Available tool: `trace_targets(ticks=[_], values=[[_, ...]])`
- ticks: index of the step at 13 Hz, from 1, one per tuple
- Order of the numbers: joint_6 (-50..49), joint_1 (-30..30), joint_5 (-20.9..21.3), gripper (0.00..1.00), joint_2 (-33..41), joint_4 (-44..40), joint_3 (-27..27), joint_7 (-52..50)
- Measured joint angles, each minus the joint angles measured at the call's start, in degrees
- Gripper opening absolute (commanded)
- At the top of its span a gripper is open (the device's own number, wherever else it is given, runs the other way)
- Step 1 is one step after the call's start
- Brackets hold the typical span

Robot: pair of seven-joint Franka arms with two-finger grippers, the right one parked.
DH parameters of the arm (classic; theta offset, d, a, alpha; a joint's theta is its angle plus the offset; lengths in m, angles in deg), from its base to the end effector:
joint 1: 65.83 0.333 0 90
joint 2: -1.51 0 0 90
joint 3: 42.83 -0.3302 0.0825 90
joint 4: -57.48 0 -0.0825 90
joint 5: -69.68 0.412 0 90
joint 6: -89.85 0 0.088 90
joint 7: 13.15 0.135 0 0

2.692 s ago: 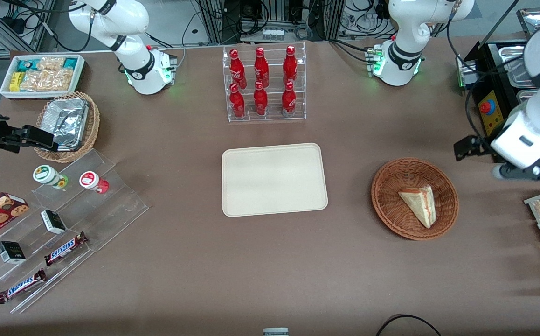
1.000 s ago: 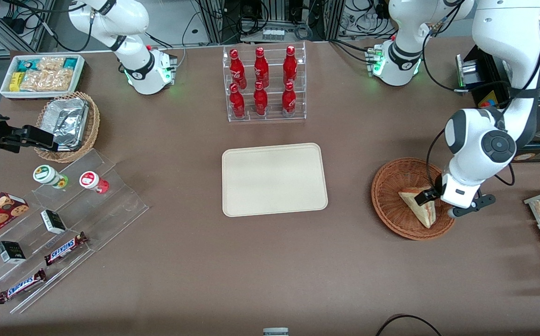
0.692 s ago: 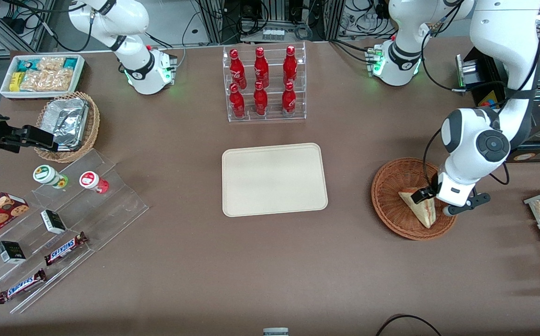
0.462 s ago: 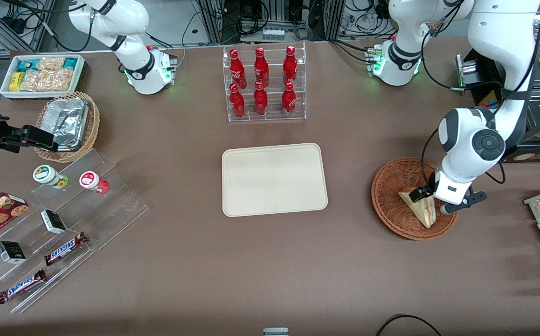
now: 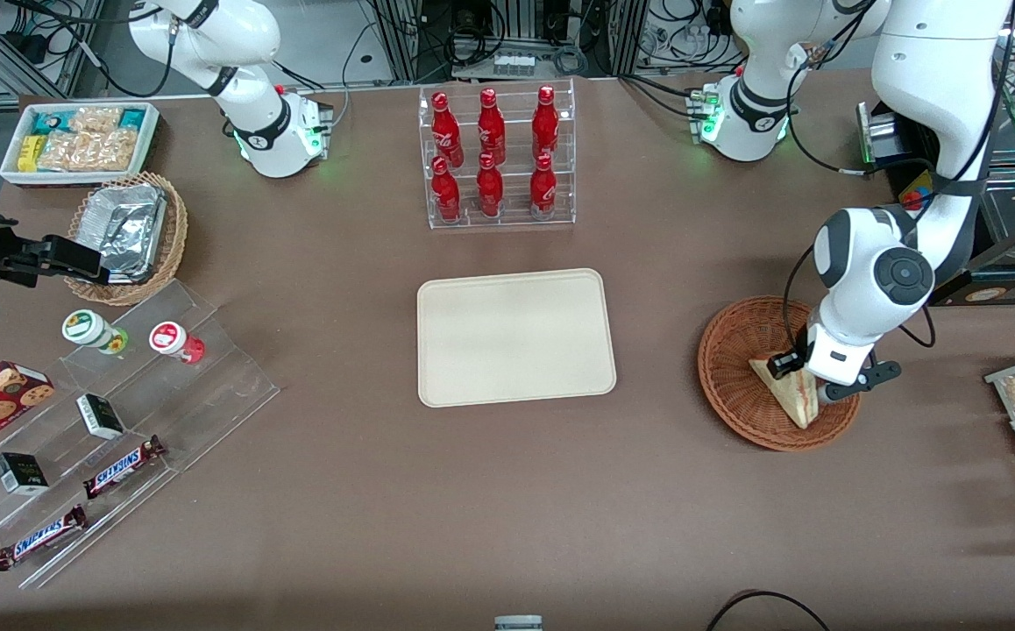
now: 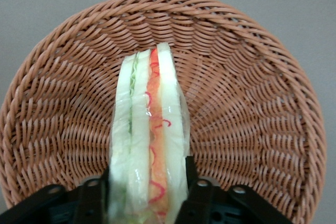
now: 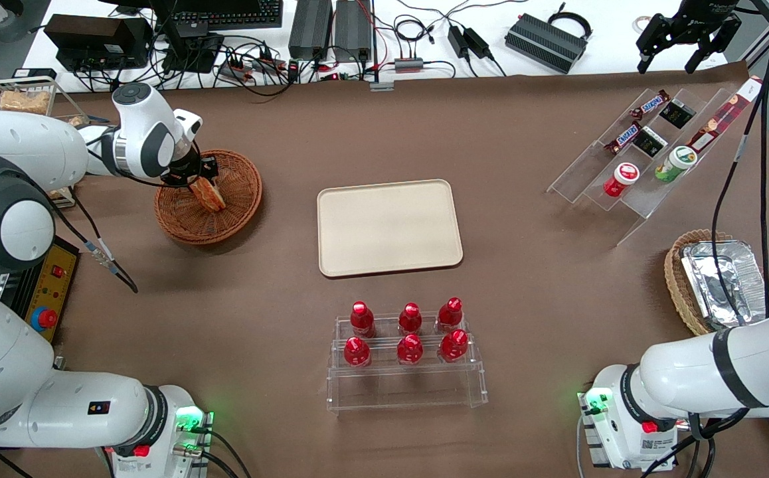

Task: Place sandwich from basket to tray
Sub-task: 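Lower the left gripper and close it on the wrapped sandwich, then lift the sandwich and carry it with the left gripper over the tray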

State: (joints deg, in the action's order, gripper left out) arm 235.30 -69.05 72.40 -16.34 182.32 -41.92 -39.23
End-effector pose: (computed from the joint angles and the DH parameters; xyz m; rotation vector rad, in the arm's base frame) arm 0.5880 -0.0424 0.2137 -3.0843 -0.5382 -0.0824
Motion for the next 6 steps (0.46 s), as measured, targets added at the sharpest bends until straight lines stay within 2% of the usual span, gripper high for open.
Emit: trace_targets(ticks=[3,6], values=[[-0.69,-1.23,0.00,0.00,0.15,-1.64,0.11,-0.05],[-11.25,-2.62,0.07,0.00,1.95,-6.63,0.21,-0.04]])
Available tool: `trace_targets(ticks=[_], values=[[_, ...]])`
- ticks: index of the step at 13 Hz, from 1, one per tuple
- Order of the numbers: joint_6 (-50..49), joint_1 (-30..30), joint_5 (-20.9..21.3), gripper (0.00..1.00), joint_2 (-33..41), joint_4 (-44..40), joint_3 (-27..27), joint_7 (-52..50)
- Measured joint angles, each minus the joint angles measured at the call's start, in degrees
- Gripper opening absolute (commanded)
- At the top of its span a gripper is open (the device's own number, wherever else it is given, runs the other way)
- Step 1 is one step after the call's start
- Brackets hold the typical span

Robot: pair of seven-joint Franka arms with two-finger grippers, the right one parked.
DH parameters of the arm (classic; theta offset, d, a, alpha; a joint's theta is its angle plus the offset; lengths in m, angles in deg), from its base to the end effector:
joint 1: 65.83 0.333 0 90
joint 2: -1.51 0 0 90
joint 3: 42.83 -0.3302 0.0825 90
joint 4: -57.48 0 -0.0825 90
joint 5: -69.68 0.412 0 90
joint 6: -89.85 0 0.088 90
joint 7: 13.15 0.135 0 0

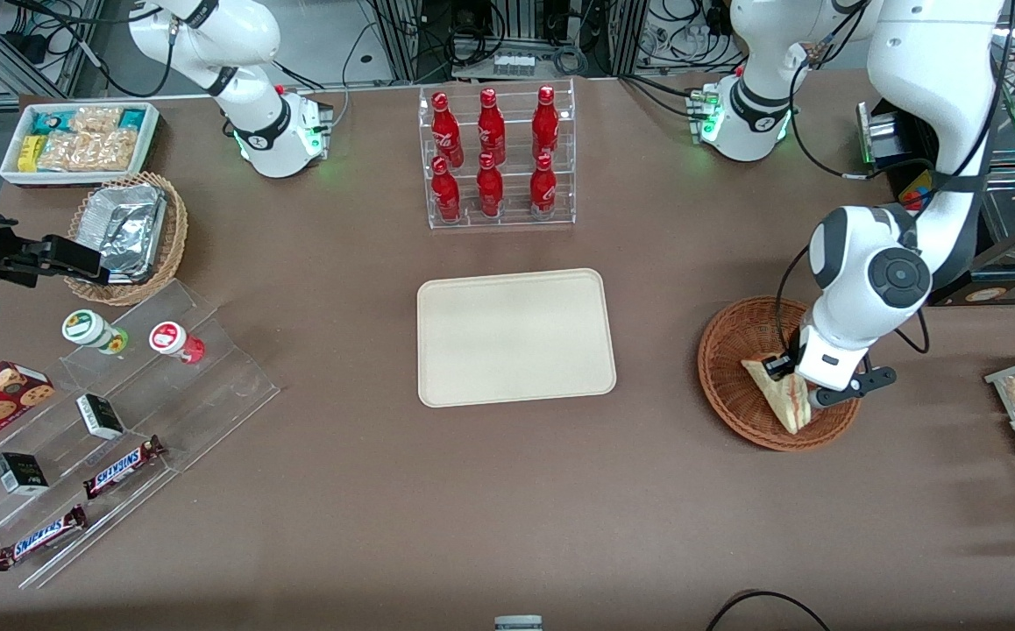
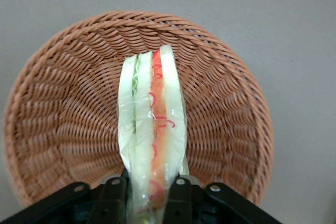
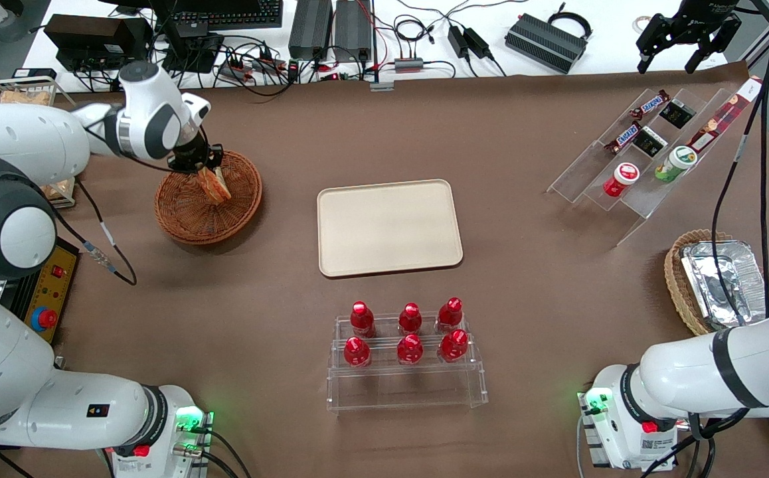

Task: Place sandwich from basket to tray
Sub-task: 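Lift the sandwich and carry it with the left gripper over the tray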

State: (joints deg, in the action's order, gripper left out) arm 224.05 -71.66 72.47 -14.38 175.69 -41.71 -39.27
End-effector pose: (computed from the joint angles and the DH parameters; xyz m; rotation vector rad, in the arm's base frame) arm 0.6070 -0.0722 0.2657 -3.0784 -0.4675 -0.0159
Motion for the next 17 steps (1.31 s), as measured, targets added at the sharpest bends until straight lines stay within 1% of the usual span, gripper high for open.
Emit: trace_targets(ticks=[3,4,6,9,11,14,17], values=[[-15.94,-3.17,-0.02,0.00,2.77,-10.11,0.20,0.02],[-19.92,-4.82,-0.09,0.00,3.15,-13.86,0.32,-0.12],[-24.60,-8.95,-0.55,0.00,3.18,-19.68,0.51,-0.83],[-25.71,-16.35,-0.99,0.00,2.49,-23.24,0.75,-3.50],[-25.71,-21.03,-2.33,0.00,1.02,-24.58,0.83,-5.82],[-25.55,-27.72,-2.76,0.00,-4.00,-27.83,0.92,-10.70],[-23.20,-32.90,-2.82,0.00,-10.68,-31.62,0.93,-14.08]])
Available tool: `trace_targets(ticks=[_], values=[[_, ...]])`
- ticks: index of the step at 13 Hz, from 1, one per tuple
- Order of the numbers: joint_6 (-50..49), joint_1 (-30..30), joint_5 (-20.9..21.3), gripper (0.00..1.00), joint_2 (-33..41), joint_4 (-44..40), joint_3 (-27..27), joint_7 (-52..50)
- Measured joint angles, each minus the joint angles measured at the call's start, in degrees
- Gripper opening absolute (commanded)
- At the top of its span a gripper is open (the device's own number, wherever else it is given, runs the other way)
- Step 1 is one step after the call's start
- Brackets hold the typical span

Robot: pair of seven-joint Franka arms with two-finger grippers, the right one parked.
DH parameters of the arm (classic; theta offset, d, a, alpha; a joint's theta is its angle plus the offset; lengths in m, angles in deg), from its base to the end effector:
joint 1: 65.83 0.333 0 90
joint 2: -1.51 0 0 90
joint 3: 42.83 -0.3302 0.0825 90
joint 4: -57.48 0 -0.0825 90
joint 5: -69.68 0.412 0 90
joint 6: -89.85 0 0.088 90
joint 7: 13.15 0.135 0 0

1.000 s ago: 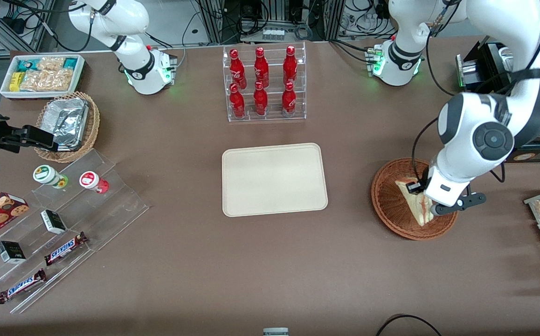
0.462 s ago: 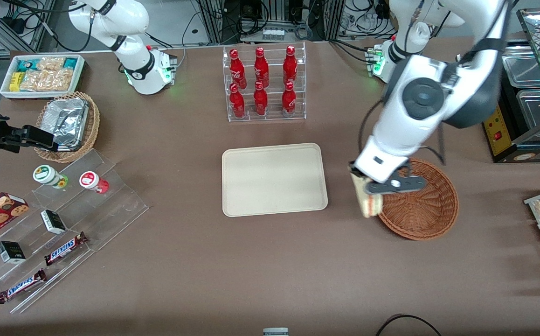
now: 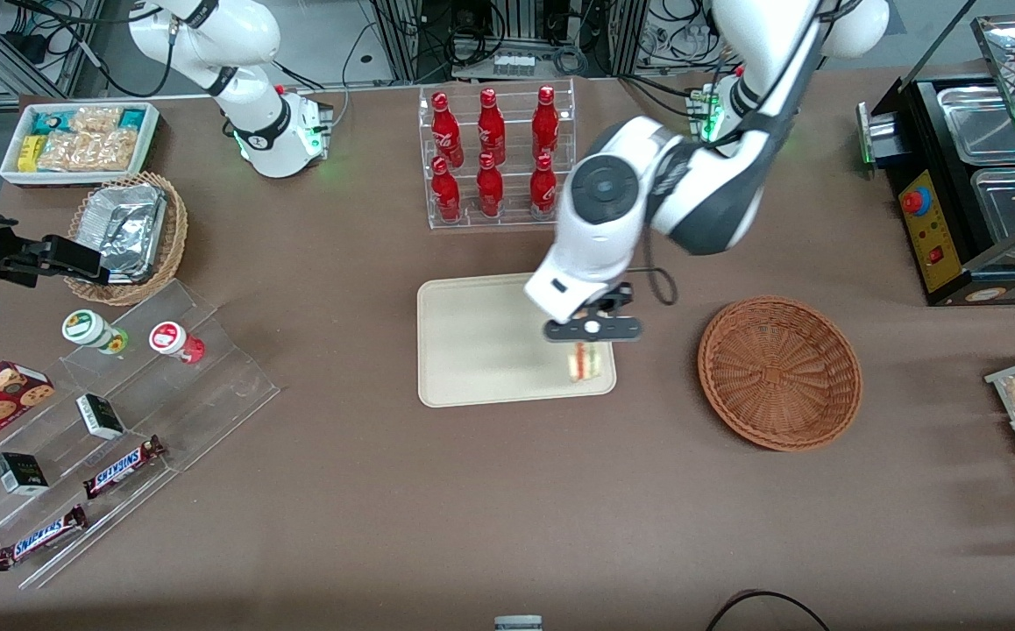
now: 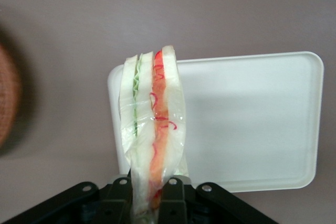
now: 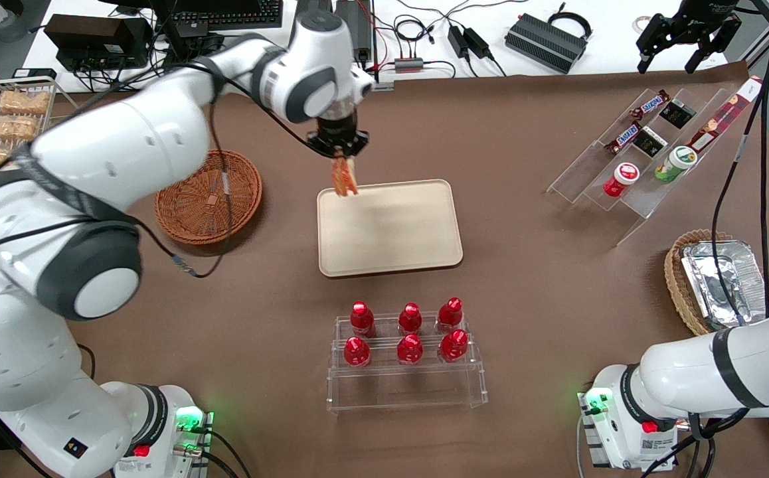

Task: Place sandwich from basket to tray
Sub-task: 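Lift the sandwich and carry it with the left gripper over the tray, then lower the sandwich onto the cream tray and open the left gripper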

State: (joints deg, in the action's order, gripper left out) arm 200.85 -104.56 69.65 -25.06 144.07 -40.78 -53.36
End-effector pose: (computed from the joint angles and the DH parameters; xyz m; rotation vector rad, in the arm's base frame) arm 0.5439 -0.4649 0.3672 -3.1293 0.0098 0.0613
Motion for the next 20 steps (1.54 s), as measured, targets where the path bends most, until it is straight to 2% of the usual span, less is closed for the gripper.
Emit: trace_targets(ticks=[6,14,15,16,17,20], values=[[7.67,-6.20,0.00,0.00,-9.18,-2.01,-0.02,-4.20],[9.78,-8.82,0.03,0.00,-14.57,-2.10,-0.07,-5.72],[9.78,-9.11,0.03,0.32,-15.03,-2.06,-0.07,-6.13],[9.78,-9.38,0.03,0.84,-15.43,-2.06,-0.06,-6.39],[9.79,-9.56,0.03,1.00,-15.66,-2.06,-0.06,-6.54],[9.80,-9.64,0.03,1.00,-15.70,-2.17,-0.17,-6.76]])
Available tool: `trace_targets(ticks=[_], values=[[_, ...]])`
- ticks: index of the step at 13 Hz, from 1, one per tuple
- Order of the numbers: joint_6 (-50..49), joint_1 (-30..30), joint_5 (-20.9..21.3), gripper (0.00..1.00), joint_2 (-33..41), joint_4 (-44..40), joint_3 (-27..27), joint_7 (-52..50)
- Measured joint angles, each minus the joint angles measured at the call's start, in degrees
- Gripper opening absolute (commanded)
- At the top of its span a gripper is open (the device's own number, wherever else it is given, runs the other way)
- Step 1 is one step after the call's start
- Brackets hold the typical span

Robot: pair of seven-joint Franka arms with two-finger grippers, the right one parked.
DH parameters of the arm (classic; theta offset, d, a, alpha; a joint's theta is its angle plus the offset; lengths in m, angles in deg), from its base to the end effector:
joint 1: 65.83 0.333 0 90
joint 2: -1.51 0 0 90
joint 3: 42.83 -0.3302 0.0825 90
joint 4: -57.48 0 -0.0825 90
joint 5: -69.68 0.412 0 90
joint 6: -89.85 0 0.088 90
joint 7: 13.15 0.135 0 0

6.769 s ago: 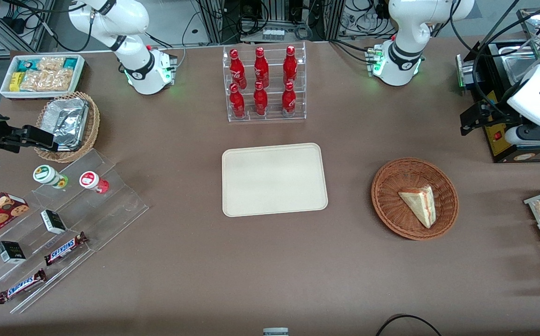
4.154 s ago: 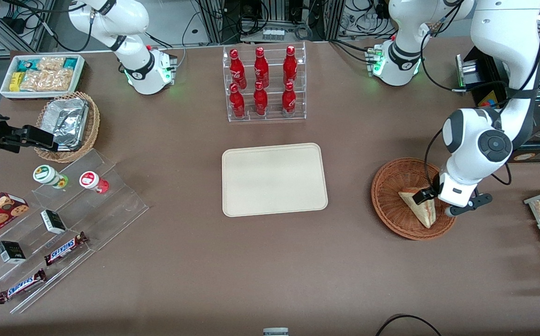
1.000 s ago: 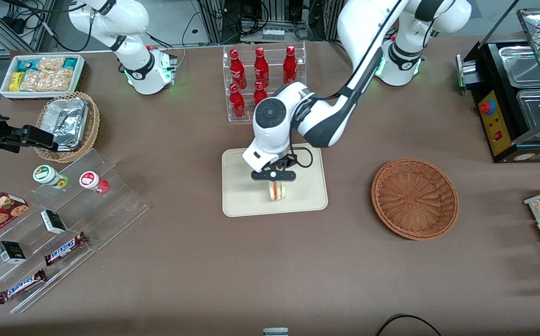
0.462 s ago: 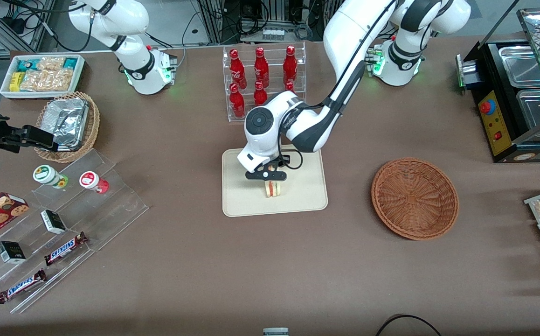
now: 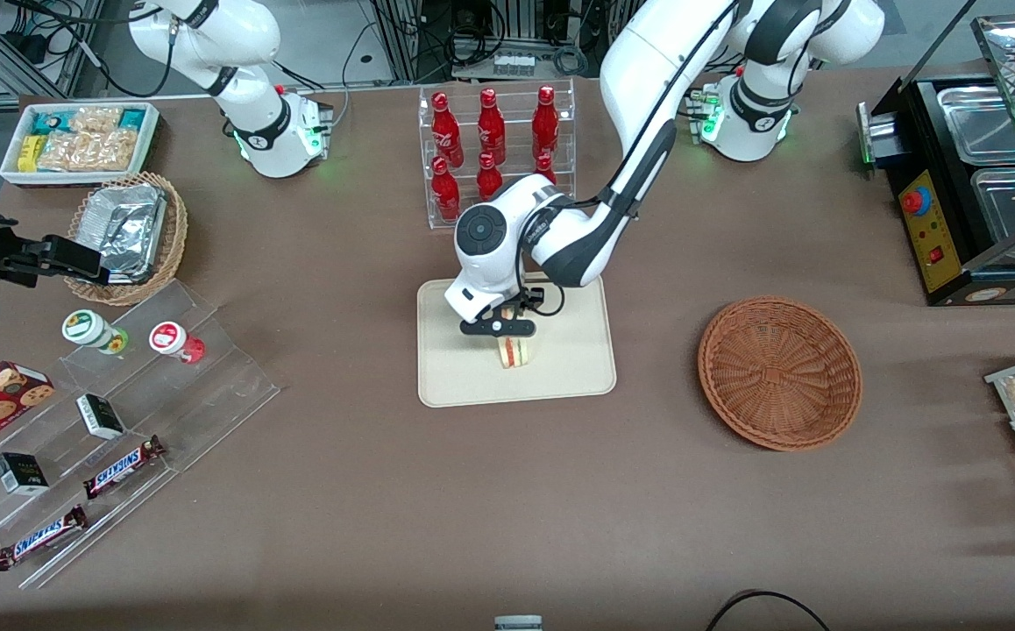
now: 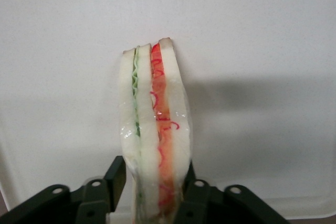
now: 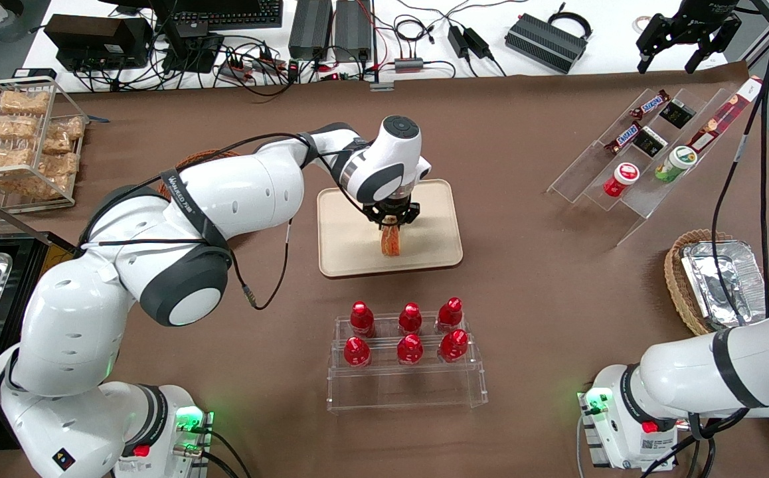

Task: Place sandwich from basket to tray
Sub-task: 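Lower the sandwich onto the cream tray and open the left gripper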

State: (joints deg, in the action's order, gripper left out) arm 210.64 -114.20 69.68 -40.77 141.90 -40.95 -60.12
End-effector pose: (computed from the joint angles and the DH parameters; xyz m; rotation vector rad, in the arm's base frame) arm 0.4735 -0.5641 0.1986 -3.0756 0.0767 0.1306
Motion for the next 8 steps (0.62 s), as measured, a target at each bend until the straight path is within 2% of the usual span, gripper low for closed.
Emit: trace_targets(ticks=[4,8], values=[[-2.53,0.48,-0.02,1.00,3.25,-1.88,-0.89,-0.51],[-14.04,6.95,-0.01,1.00,14.02,-2.50,-1.39,0.13]])
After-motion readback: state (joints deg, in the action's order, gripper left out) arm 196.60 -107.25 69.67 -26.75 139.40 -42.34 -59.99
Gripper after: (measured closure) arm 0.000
